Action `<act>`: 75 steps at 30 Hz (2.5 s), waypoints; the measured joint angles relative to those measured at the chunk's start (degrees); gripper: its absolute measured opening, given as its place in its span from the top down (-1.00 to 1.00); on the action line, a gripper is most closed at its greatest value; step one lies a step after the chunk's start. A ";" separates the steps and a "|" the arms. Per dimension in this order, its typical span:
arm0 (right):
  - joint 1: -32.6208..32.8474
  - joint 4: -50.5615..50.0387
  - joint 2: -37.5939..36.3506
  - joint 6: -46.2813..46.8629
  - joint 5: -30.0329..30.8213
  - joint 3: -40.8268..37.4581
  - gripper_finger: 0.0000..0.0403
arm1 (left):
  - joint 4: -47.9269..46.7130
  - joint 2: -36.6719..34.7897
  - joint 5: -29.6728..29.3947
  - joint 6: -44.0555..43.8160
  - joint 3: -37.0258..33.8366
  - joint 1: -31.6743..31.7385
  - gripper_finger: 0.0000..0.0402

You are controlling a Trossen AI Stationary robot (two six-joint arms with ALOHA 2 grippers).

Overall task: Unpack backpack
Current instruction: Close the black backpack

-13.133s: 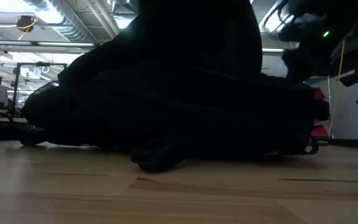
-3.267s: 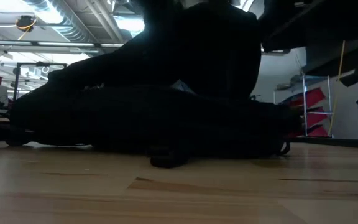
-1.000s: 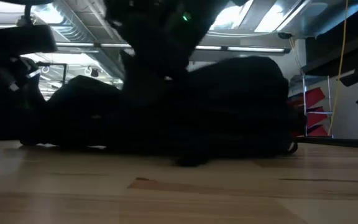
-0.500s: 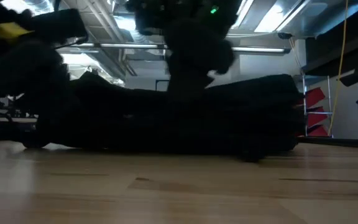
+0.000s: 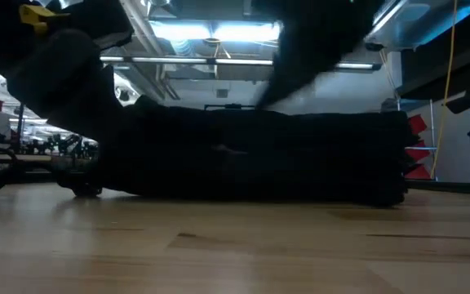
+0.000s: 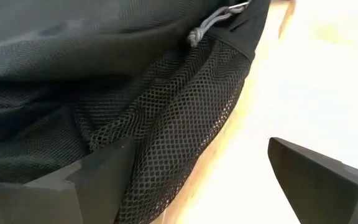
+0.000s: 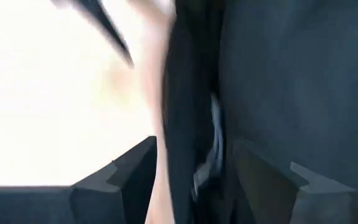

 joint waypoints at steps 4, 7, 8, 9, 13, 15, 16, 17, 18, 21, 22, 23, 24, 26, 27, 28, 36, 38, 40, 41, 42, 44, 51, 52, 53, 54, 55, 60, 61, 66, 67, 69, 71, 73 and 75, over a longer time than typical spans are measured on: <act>0.07 5.36 -0.37 -1.35 0.02 -0.42 0.04 | 1.09 0.02 0.06 -0.02 0.00 1.07 -0.75; 0.07 8.68 1.16 -5.81 -1.37 -0.41 0.11 | 1.18 0.00 0.09 0.32 0.00 1.76 -0.75; 0.06 9.63 1.82 -7.19 -1.37 -0.41 0.15 | 1.19 0.01 0.23 0.53 0.00 1.97 -0.75; 0.02 10.49 2.37 -8.32 -1.43 -0.39 0.20 | 1.35 0.01 0.32 0.95 0.00 2.08 -0.75; -0.68 10.45 4.12 -11.36 -1.48 -0.38 0.38 | 1.39 0.02 0.45 1.60 0.00 2.07 -0.75; -1.71 9.61 5.00 -12.04 -1.44 -0.37 0.45 | 1.44 0.02 0.43 1.53 0.00 2.05 -0.75; -2.31 9.61 5.56 -12.09 -1.37 -0.35 0.47 | 1.48 0.02 0.43 1.51 0.00 2.05 -0.75; -2.96 9.70 6.22 -12.10 -1.31 -0.36 0.50 | 1.50 0.02 0.43 1.51 0.00 2.05 -0.75; -3.55 10.10 6.67 -11.99 -1.30 -0.37 0.52 | 1.48 0.02 0.41 1.51 0.00 2.05 -0.75; -5.03 11.40 7.48 -11.65 -1.35 -0.30 0.54 | 1.52 0.02 0.23 1.51 0.00 2.05 -0.75; -5.43 11.54 7.84 -11.65 -1.35 -0.26 0.54 | 1.50 0.02 0.23 1.51 0.00 2.05 -0.75; -5.83 11.53 8.32 -11.67 -1.35 -0.26 0.54 | 1.59 0.02 0.25 1.51 0.00 2.05 -0.75; -6.32 11.65 8.93 -11.72 -1.44 -0.26 0.53 | 1.59 0.02 0.25 1.51 0.00 2.05 -0.75; -6.94 12.43 9.79 -12.01 -1.98 -0.26 0.52 | 1.65 0.02 0.25 1.51 0.00 2.05 -0.75; -7.20 12.90 10.09 -12.19 -2.84 -0.26 0.50 | 1.64 0.02 0.25 1.51 0.00 2.05 -0.75; -7.30 13.31 10.55 -12.35 -3.95 -0.26 0.49 | 1.70 0.03 0.25 1.51 0.00 2.05 -0.75; -7.53 13.43 11.72 -16.64 -5.37 -0.27 0.45 | 1.65 0.04 0.25 1.51 0.00 2.05 -0.75; -7.11 14.55 11.44 -18.35 -7.15 -0.33 0.45 | 1.64 0.04 0.25 1.51 0.00 2.05 -0.75; -7.15 16.29 11.36 -19.08 -9.04 -0.33 0.45 | 1.65 0.04 0.25 1.51 0.00 2.05 -0.75; -7.15 16.35 11.38 -19.10 -9.56 -0.33 0.45 | 1.57 0.04 0.25 1.51 0.00 2.05 -0.75; -7.15 16.54 11.73 -19.04 -9.92 -0.33 0.45 | 1.61 0.04 0.25 1.51 0.00 2.05 -0.75; -7.51 16.34 12.76 -18.93 -9.99 -0.30 0.45 | 1.61 0.04 0.25 1.49 0.00 2.05 -0.75; -7.97 13.45 13.37 -18.32 -19.88 -0.26 0.45 | 1.63 0.04 0.25 1.51 0.00 2.05 -0.75; -7.50 12.88 13.02 -18.57 -21.69 -0.26 0.45 | 1.73 0.04 0.36 1.49 0.00 2.11 -0.75; -6.82 12.30 12.56 -19.42 -23.35 -0.26 0.45 | 1.86 0.04 0.46 1.49 0.02 2.15 -0.75; -6.05 11.51 12.07 -20.19 -24.61 -0.26 0.45 | 1.78 0.04 0.47 1.50 0.02 2.26 -0.75; -5.36 10.62 11.71 -21.01 -25.78 -0.31 0.45 | 1.74 0.04 0.43 1.49 0.02 2.36 -0.75; -3.56 8.29 10.27 -21.01 -25.71 -0.37 0.45 | 1.84 0.04 0.25 1.51 0.01 2.75 -0.75; -3.34 8.03 10.23 -20.90 -24.75 -0.37 0.45 | 2.17 0.04 0.24 1.49 0.00 2.81 -0.75; -2.71 6.32 7.89 -18.26 -11.83 -0.41 0.45 | 4.78 0.04 0.21 1.64 0.02 3.86 -0.75; -2.79 6.68 7.23 -16.64 -8.75 -0.37 0.45 | 4.78 0.04 0.21 1.64 0.02 4.05 -0.75; -3.64 7.32 6.31 -14.16 -6.37 -0.33 0.45 | 4.75 0.04 0.25 1.64 0.02 4.35 -0.75; -4.38 7.75 6.07 -13.13 -6.35 -0.33 0.45 | 4.71 0.04 0.23 1.65 0.01 4.73 -0.75; -4.91 8.03 6.07 -13.05 -5.54 -0.35 0.45 | 4.66 0.04 0.23 1.59 0.01 5.11 -0.75; -5.19 7.98 6.31 -13.39 -3.75 -0.33 0.45 | 4.71 0.04 0.23 1.52 0.02 5.44 -0.75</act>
